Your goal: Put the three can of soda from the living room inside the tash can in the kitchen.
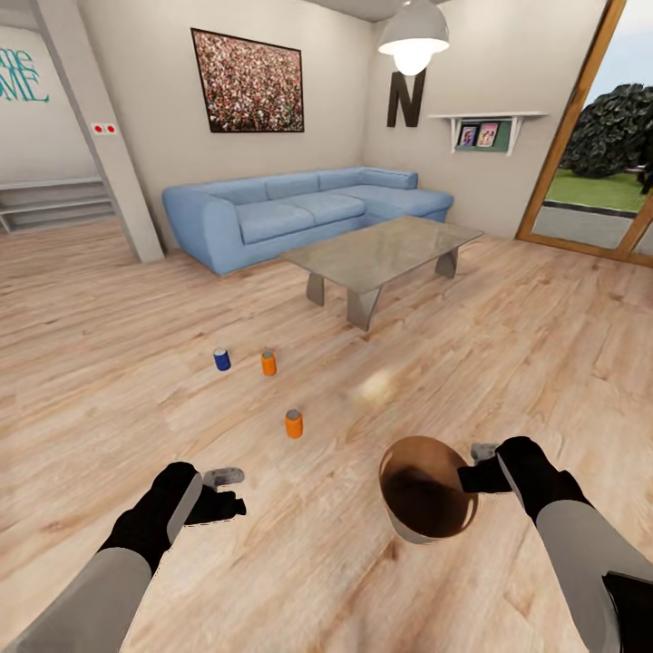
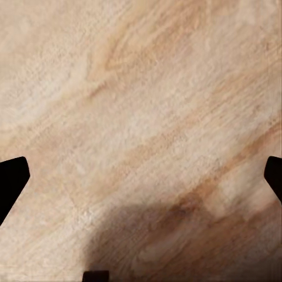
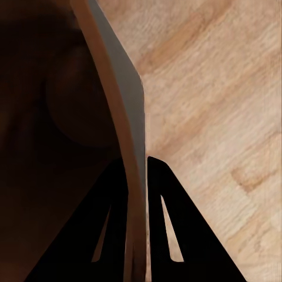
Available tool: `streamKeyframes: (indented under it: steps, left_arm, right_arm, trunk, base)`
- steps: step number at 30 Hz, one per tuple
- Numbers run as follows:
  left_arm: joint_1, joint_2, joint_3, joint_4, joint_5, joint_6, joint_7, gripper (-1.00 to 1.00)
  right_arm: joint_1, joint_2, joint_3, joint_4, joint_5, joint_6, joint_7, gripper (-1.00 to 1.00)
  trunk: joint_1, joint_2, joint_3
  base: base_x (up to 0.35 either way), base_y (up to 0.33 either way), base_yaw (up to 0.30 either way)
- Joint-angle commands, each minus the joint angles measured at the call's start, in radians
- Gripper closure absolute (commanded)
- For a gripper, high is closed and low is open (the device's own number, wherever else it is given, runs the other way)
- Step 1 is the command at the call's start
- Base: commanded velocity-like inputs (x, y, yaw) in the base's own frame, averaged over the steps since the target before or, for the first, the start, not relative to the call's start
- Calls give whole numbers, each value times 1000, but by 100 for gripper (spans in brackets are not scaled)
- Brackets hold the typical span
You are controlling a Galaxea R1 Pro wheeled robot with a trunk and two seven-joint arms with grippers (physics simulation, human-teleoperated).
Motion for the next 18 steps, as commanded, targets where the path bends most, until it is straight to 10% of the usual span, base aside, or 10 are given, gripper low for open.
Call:
streamKeyframes:
  steps: [1,8,18]
  left_arm:
    - [0,2,1,0,1,0,0,-100]
    - [-4,69,0,-1,-5,1,0,-100]
    - [-3,88,-10,-14,-7,0,2,-100]
  right_arm:
    - [0,-1,-2,-1,-17,4,6,100]
    - [0,-13,-4,-2,-15,4,12,100]
    - [0,-25,-3,-3,-13,4,21,100]
  trunk:
    - [0,0,0]
    - [0,0,0]
    - [0,0,0]
  base:
    - [211,258,-5]
    - [215,255,-1]
    - [152,118,0]
